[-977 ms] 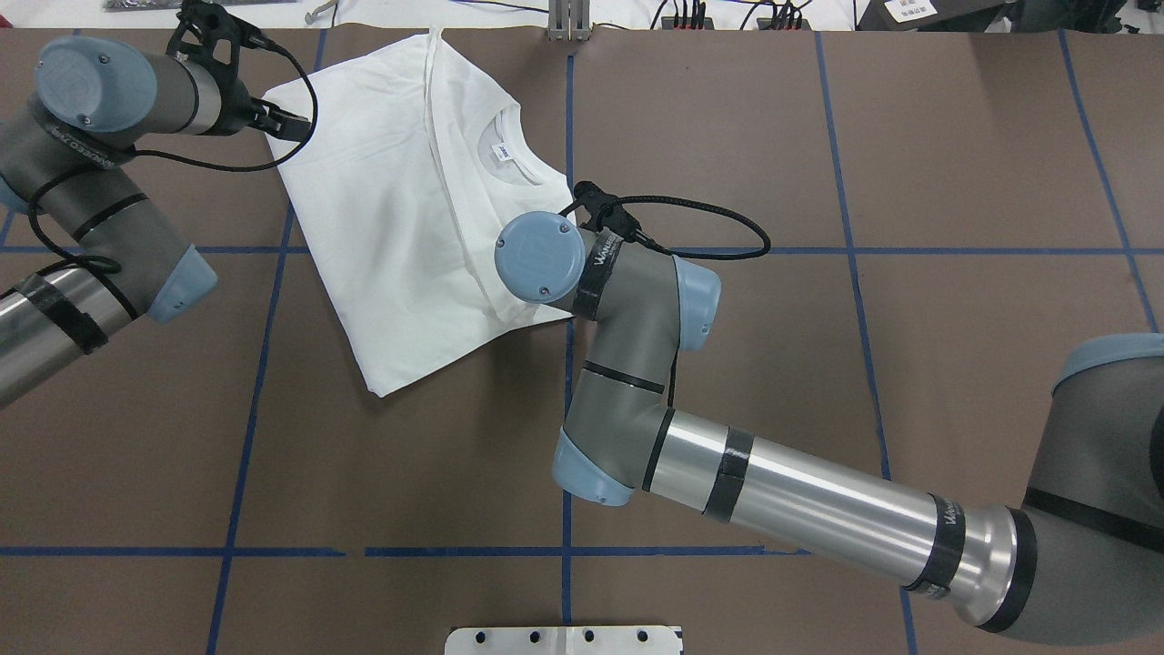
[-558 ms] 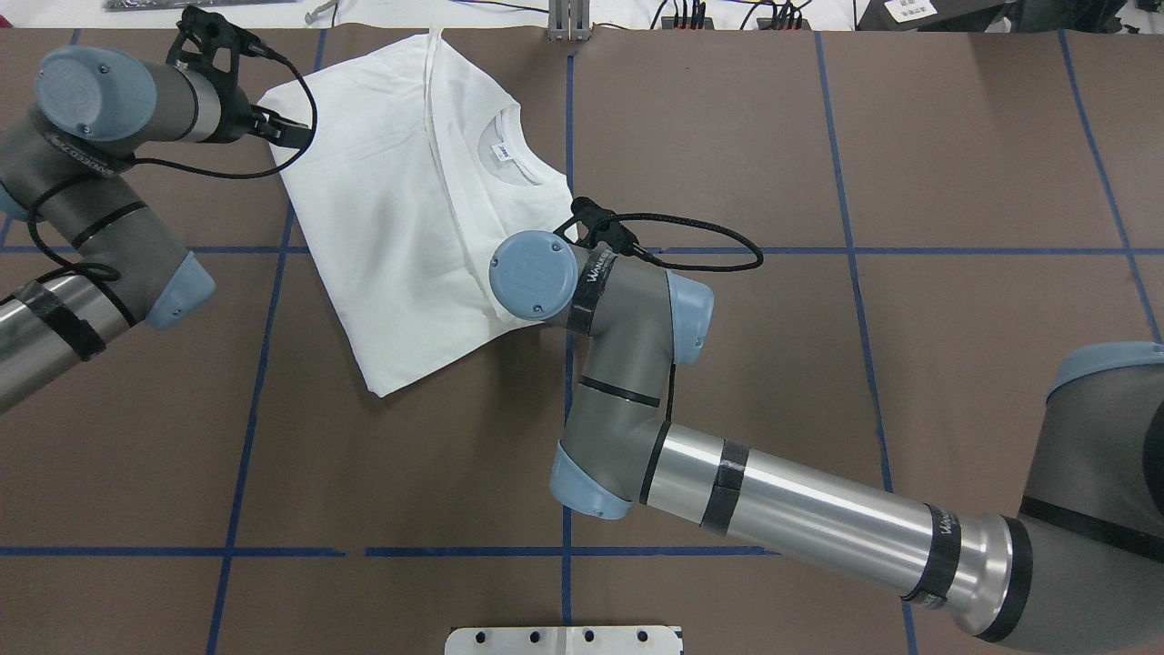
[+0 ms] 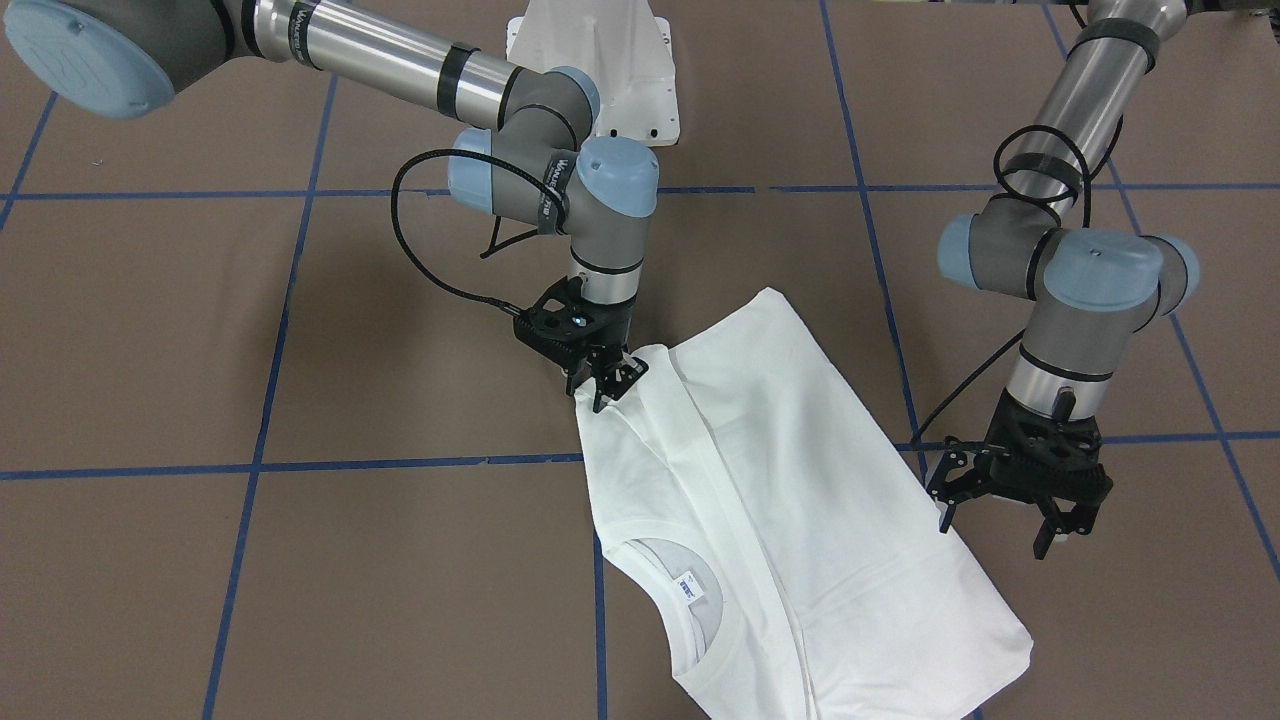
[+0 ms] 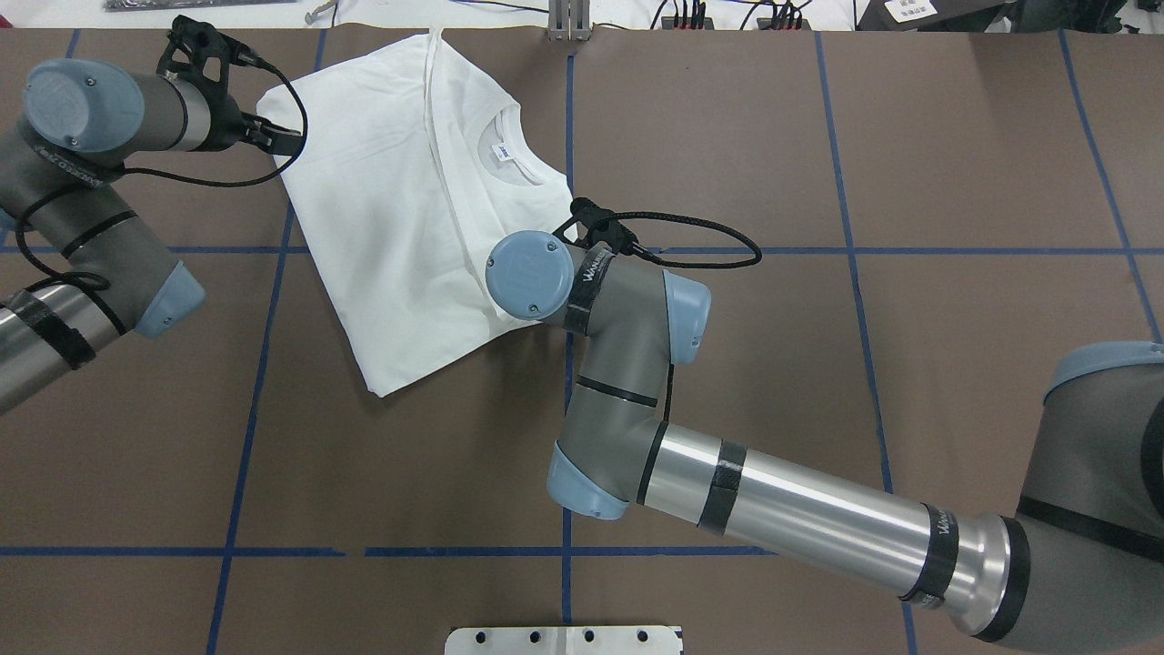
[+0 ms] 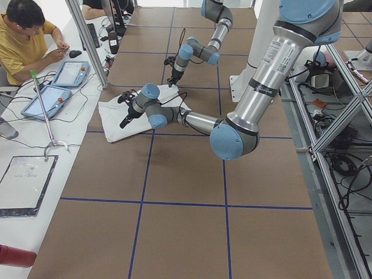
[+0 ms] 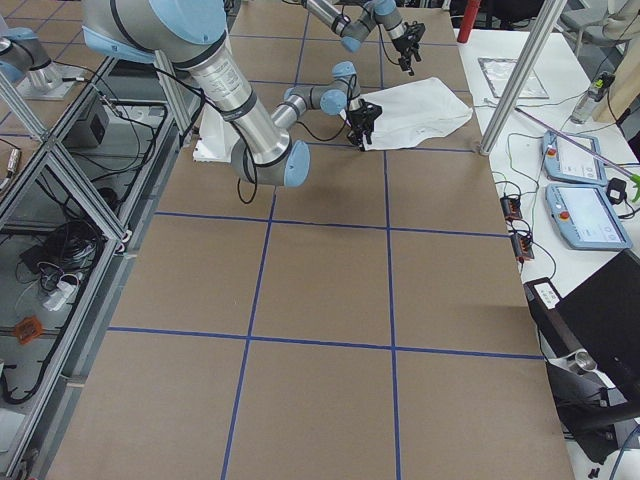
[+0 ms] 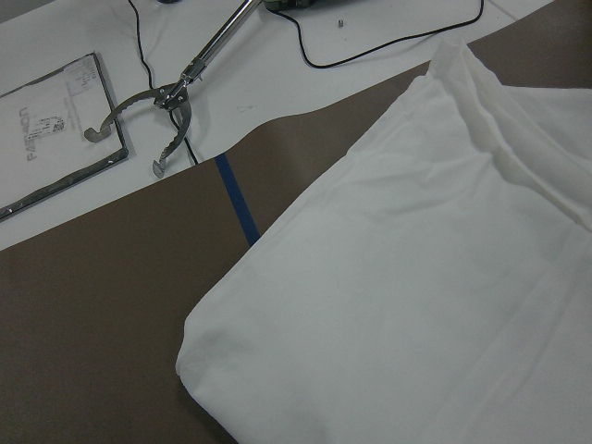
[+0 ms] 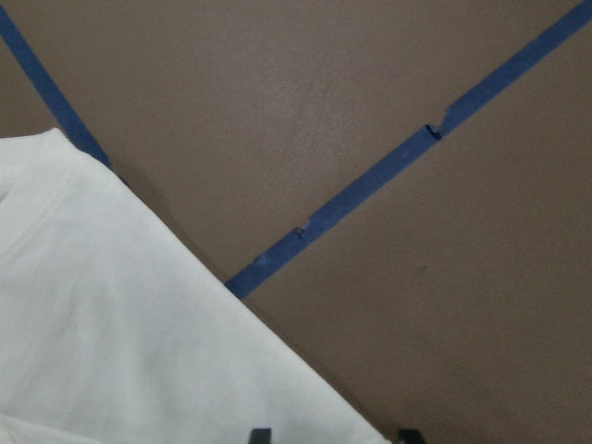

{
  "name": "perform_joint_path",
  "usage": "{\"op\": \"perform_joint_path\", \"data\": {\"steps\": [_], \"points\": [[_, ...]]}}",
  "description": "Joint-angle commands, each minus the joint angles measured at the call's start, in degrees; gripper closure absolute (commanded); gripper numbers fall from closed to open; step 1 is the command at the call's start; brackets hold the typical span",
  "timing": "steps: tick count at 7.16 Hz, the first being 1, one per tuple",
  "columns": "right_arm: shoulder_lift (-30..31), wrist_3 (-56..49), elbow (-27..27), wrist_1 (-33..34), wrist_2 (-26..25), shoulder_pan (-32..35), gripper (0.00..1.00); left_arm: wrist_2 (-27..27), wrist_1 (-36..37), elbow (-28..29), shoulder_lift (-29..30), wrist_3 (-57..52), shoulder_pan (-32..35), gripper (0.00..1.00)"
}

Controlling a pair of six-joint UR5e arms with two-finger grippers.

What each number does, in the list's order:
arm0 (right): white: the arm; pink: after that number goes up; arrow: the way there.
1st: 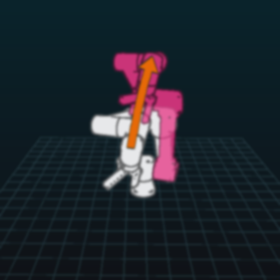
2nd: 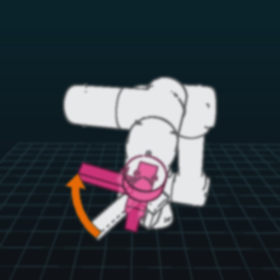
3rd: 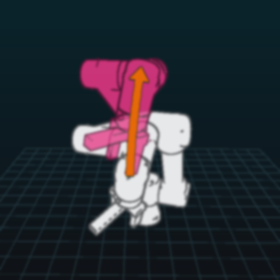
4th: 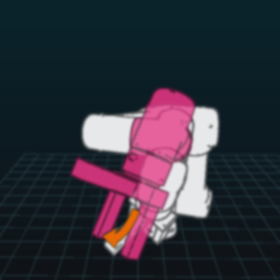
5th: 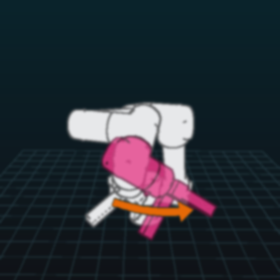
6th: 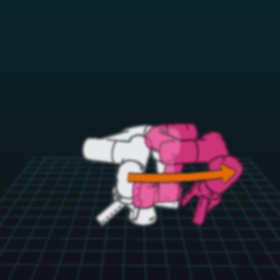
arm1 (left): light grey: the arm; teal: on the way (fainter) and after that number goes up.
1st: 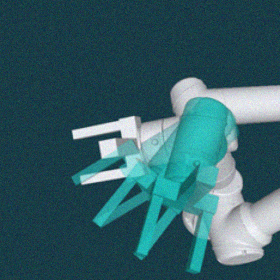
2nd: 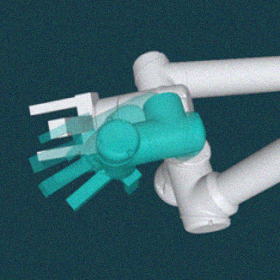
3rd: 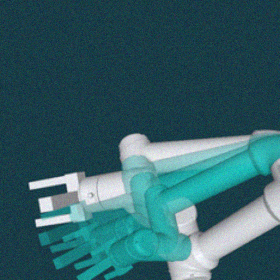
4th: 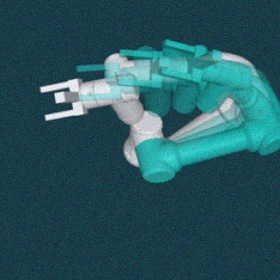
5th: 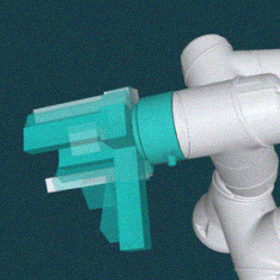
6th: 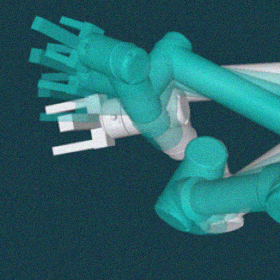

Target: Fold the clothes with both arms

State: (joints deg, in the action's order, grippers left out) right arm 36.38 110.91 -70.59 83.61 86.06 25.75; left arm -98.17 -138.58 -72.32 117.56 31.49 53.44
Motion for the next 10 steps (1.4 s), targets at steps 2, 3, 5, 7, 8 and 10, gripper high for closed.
{"op": "perform_joint_path", "data": {"steps": [2, 3, 5, 7, 8, 10], "points": [[-0.25, -0.35, -0.51, 0.85, 0.07, 0.08, 1.0, 0.09, -0.99, -0.01, -0.32, 0.07, 0.0, 0.0], [0.7, -1.04, -3.9, 3.81, 0.42, 0.17, 1.0, 0.09, -0.99, -0.01, -0.32, 0.07, 0.0, 0.0], [12.33, -3.06, -20.98, 9.45, 0.51, 0.17, 1.0, 0.0, -1.08, -0.36, -0.32, 1.99, -0.88, 0.0], [22.12, -2.98, -37.87, 17.86, -1.58, -5.33, 1.0, -2.79, -0.99, -0.89, -0.4, 2.52, -0.97, 0.0], [25.2, -2.72, -42.65, 19.03, -5.6, -8.93, 1.0, -3.25, -0.99, -1.07, -0.32, 2.96, -0.97, 0.0], [26.29, 0.51, -46.37, 23.06, -9.14, -15.26, 1.0, -5.78, -0.91, -2.46, -0.32, 3.23, -0.97, 0.0]]}}
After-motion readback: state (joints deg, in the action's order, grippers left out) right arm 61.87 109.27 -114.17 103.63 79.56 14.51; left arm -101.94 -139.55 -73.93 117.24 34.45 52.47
